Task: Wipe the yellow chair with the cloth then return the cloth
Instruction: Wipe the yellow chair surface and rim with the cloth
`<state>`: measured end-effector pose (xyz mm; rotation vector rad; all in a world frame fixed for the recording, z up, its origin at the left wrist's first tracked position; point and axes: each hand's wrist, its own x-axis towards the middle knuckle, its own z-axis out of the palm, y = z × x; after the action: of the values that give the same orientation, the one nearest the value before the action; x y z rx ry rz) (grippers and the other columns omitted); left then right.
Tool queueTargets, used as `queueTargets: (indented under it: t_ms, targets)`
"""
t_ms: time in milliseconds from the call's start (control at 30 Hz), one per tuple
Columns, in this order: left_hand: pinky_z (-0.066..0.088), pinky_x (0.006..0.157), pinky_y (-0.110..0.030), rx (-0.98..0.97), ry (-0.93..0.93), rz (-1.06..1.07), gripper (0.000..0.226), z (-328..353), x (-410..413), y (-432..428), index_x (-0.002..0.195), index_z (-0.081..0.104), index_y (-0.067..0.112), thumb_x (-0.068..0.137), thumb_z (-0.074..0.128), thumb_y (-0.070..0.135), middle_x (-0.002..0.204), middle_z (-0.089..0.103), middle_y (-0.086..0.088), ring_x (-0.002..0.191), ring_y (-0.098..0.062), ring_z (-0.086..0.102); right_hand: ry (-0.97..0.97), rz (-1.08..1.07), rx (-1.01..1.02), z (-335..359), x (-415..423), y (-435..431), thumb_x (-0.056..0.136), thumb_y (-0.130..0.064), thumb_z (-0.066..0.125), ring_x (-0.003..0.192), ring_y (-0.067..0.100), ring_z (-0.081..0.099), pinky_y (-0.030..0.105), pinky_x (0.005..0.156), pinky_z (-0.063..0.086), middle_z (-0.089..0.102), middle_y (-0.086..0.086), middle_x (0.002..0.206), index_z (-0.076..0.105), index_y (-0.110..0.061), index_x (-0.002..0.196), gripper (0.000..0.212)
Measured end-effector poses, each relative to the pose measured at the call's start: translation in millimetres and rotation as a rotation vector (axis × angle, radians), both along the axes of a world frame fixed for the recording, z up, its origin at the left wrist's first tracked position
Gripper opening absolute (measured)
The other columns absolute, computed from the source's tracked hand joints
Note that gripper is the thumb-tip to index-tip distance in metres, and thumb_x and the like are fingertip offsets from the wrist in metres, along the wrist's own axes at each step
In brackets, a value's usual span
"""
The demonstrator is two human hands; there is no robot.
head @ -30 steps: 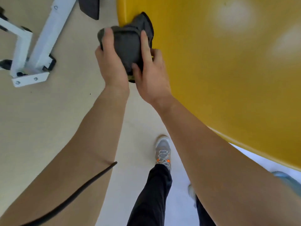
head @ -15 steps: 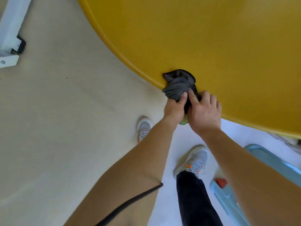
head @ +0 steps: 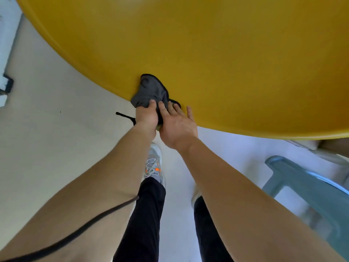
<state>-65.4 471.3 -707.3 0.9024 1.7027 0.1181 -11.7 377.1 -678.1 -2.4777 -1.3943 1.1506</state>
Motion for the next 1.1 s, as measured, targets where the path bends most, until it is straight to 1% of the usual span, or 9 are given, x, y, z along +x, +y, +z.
queueTargets:
  t_ms: [133, 233, 367, 567, 667, 800, 933, 1033, 1100]
  targets:
    - [0.056, 0.089, -0.052, -0.243, -0.117, -0.036, 0.055, -1, 50, -113, 0.12, 0.061, 0.01, 0.085, 0.059, 0.052, 0.113, 0.071, -0.012, 0.1, -0.033, 0.068, -0.197, -0.05, -0.115, 1, 36, -108, 0.102, -0.038, 0.038, 0.156, 0.02, -0.001, 0.051, 0.123, -0.007, 0.002, 0.003, 0.169, -0.007, -0.024, 0.16, 0.074]
    - [0.05, 0.091, -0.036, -0.334, -0.139, -0.066, 0.042, 14, 97, -182, 0.121, 0.059, 0.004, 0.099, 0.052, 0.039, 0.118, 0.067, -0.009, 0.105, -0.03, 0.065, -0.339, -0.101, -0.216, 19, 59, -174, 0.102, -0.033, 0.032, 0.155, 0.022, -0.003, 0.053, 0.12, -0.01, -0.001, 0.006, 0.169, -0.01, -0.021, 0.159, 0.071]
    - [0.045, 0.079, -0.032, -0.509, -0.193, -0.156, 0.029, 44, 130, -221, 0.106, 0.06, 0.008, 0.1, 0.053, 0.036, 0.091, 0.064, -0.004, 0.086, -0.025, 0.061, -0.436, -0.243, -0.183, 35, 76, -221, 0.1, -0.027, 0.038, 0.155, 0.025, 0.007, 0.054, 0.122, 0.0, 0.012, 0.009, 0.168, 0.008, -0.019, 0.161, 0.068]
    - [0.053, 0.068, -0.034, -0.461, -0.25, 0.045, 0.037, 29, 95, -178, 0.13, 0.055, 0.008, 0.102, 0.048, 0.032, 0.127, 0.064, -0.011, 0.094, -0.024, 0.066, -0.143, -0.159, -0.121, 27, 71, -182, 0.1, -0.023, 0.039, 0.156, 0.024, -0.001, 0.061, 0.12, -0.004, 0.005, 0.004, 0.169, 0.001, -0.026, 0.16, 0.071]
    - [0.056, 0.078, -0.045, -0.357, -0.141, 0.115, 0.042, 10, 73, -146, 0.135, 0.051, 0.014, 0.1, 0.052, 0.038, 0.13, 0.063, -0.011, 0.105, -0.032, 0.064, -0.053, -0.147, -0.053, 29, 63, -162, 0.099, -0.03, 0.046, 0.155, 0.022, 0.007, 0.058, 0.122, 0.003, 0.014, 0.001, 0.168, 0.007, -0.025, 0.16, 0.073]
    - [0.057, 0.059, -0.035, -0.52, -0.108, -0.08, 0.047, 25, 97, -171, 0.131, 0.053, 0.014, 0.097, 0.053, 0.047, 0.121, 0.067, -0.014, 0.099, -0.03, 0.068, 0.04, -0.712, 0.21, 39, 58, -193, 0.089, -0.019, 0.052, 0.126, 0.03, 0.047, 0.049, 0.103, 0.042, 0.049, 0.007, 0.14, 0.048, -0.016, 0.14, 0.052]
    - [0.059, 0.065, -0.034, -0.649, -0.205, -0.461, 0.047, 71, 157, -240, 0.131, 0.056, 0.013, 0.096, 0.056, 0.045, 0.12, 0.07, -0.012, 0.1, -0.026, 0.069, 0.073, -1.511, 0.323, 56, 66, -251, 0.08, -0.036, 0.054, 0.119, 0.032, 0.048, 0.049, 0.103, 0.042, 0.045, 0.009, 0.133, 0.048, -0.016, 0.134, 0.058]
    - [0.06, 0.068, -0.031, -0.588, -0.322, -0.863, 0.037, 120, 199, -267, 0.119, 0.064, 0.014, 0.097, 0.056, 0.042, 0.113, 0.072, -0.006, 0.095, -0.02, 0.069, 0.694, -2.054, 0.562, 77, 96, -278, 0.091, -0.047, 0.056, 0.116, 0.023, 0.06, 0.055, 0.096, 0.053, 0.058, -0.001, 0.13, 0.047, -0.032, 0.138, 0.05]
    - [0.058, 0.073, -0.031, -0.41, -0.364, -1.145, 0.036, 145, 217, -267, 0.101, 0.071, 0.021, 0.094, 0.054, 0.052, 0.103, 0.074, -0.002, 0.091, -0.016, 0.069, 0.993, -2.156, 0.813, 96, 121, -281, 0.096, -0.045, 0.055, 0.112, 0.026, 0.067, 0.051, 0.083, 0.06, 0.065, 0.003, 0.129, 0.055, -0.027, 0.134, 0.042]
